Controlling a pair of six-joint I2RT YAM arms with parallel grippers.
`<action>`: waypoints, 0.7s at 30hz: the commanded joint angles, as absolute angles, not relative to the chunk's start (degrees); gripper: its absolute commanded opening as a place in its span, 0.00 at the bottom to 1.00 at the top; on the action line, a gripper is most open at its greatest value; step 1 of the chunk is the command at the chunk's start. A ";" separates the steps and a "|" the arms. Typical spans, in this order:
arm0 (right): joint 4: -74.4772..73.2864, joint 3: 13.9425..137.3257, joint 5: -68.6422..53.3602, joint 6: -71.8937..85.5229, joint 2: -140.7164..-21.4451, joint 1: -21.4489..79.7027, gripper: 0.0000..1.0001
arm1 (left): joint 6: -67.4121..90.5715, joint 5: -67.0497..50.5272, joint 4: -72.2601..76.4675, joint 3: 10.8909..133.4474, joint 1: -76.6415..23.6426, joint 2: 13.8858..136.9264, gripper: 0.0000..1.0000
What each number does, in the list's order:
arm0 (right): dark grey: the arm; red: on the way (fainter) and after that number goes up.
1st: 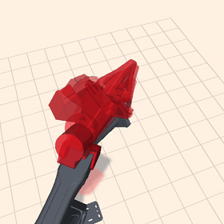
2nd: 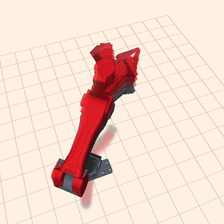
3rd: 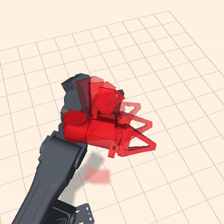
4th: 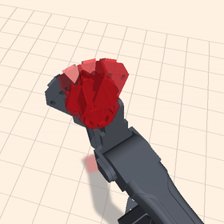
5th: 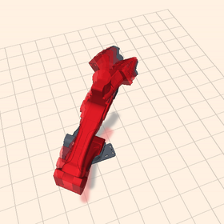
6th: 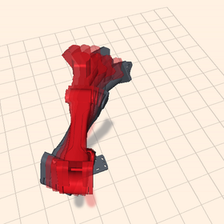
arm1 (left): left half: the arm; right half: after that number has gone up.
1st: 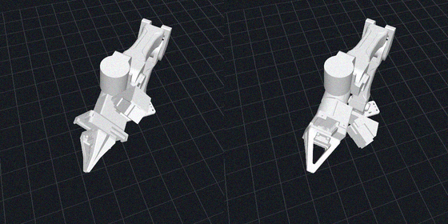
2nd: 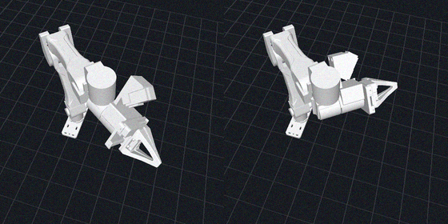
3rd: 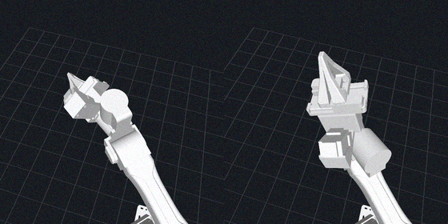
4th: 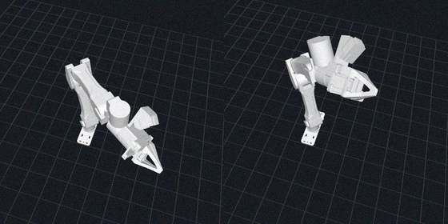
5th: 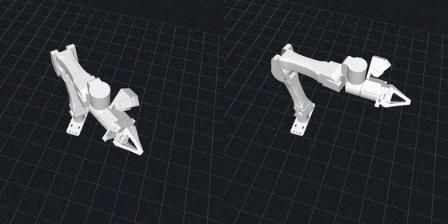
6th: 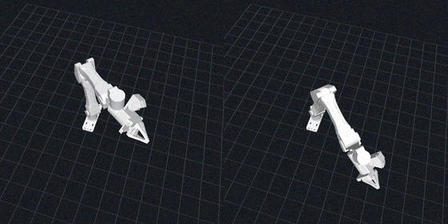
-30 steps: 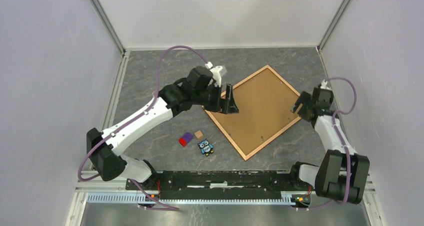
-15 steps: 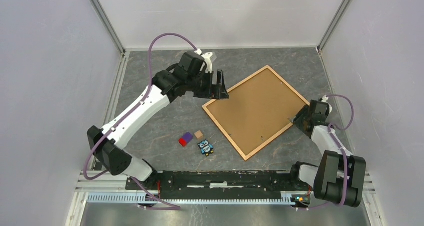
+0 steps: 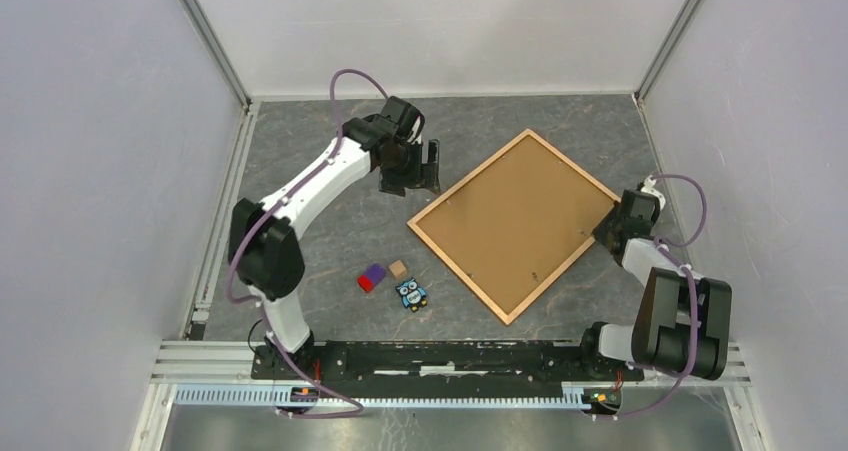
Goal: Put the photo into the frame
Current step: Adjust the photo frame at the center of the board.
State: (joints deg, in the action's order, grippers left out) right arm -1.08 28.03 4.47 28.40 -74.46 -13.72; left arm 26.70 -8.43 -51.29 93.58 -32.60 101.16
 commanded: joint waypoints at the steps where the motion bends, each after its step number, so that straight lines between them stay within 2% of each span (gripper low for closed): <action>1: 2.37 27.80 3.18 16.83 -79.91 -13.95 0.00 | 24.27 -4.91 -53.09 96.77 -31.18 107.78 0.87; 4: 3.74 30.02 -2.58 14.87 -83.90 -13.91 0.00 | 23.13 -3.10 -53.03 96.45 -30.95 112.17 0.82; 13: 3.96 37.07 -10.38 14.10 -90.48 -12.11 0.01 | 23.02 -9.54 -48.13 89.27 -31.35 116.11 0.55; 17: 2.46 39.36 -9.51 12.50 -91.49 -10.48 0.11 | 25.19 -10.02 -48.02 88.69 -31.55 117.57 0.54; 21: 0.18 41.75 -6.68 10.21 -91.82 -8.04 0.26 | 25.39 -9.31 -50.12 89.17 -32.03 119.59 0.51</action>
State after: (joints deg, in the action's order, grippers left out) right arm 6.39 39.83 -5.96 16.23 -90.37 -10.72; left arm 26.04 -8.97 -49.78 88.99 -31.40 117.73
